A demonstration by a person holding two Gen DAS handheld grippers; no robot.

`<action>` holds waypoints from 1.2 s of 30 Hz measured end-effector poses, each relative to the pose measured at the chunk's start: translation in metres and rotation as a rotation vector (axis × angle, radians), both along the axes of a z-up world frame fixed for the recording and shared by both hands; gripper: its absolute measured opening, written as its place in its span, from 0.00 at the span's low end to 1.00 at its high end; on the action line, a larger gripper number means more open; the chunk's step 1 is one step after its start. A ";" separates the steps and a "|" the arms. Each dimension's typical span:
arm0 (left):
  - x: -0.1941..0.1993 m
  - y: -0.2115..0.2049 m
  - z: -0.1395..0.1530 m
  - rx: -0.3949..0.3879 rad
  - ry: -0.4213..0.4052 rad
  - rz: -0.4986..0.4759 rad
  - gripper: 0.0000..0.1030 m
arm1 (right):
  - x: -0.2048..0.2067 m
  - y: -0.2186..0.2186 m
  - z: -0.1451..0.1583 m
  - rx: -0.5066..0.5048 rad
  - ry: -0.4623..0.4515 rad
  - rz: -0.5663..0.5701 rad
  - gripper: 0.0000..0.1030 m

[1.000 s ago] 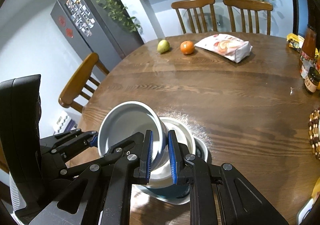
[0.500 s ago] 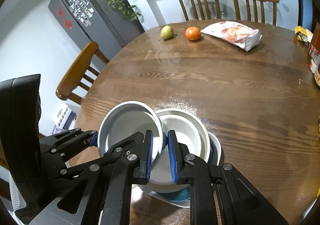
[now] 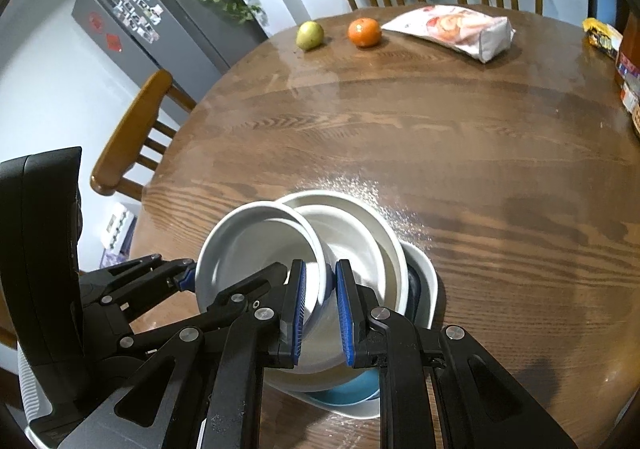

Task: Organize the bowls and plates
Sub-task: 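Lower the white ramekin over the nested white bowls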

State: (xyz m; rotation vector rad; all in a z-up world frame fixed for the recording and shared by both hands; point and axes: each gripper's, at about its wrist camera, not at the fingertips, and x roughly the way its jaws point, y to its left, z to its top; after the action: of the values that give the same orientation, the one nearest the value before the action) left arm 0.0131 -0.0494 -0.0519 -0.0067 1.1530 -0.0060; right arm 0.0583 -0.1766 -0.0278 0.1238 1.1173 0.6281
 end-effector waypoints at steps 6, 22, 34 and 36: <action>0.003 0.001 -0.007 -0.001 0.020 -0.012 0.24 | 0.003 0.001 -0.007 -0.017 0.018 -0.004 0.18; 0.017 -0.002 -0.016 0.005 0.031 -0.037 0.25 | 0.012 0.009 -0.014 -0.063 0.009 -0.023 0.18; 0.037 0.000 -0.016 0.012 0.005 -0.039 0.26 | 0.029 0.010 -0.015 -0.048 -0.002 -0.059 0.18; 0.042 0.000 -0.016 0.013 0.003 -0.041 0.26 | 0.033 0.010 -0.015 -0.045 -0.003 -0.064 0.18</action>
State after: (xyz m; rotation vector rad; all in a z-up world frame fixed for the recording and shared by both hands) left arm 0.0549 -0.0492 -0.0677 0.0288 1.1555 -0.0352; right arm 0.0916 -0.1664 -0.0428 0.1193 1.1199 0.5450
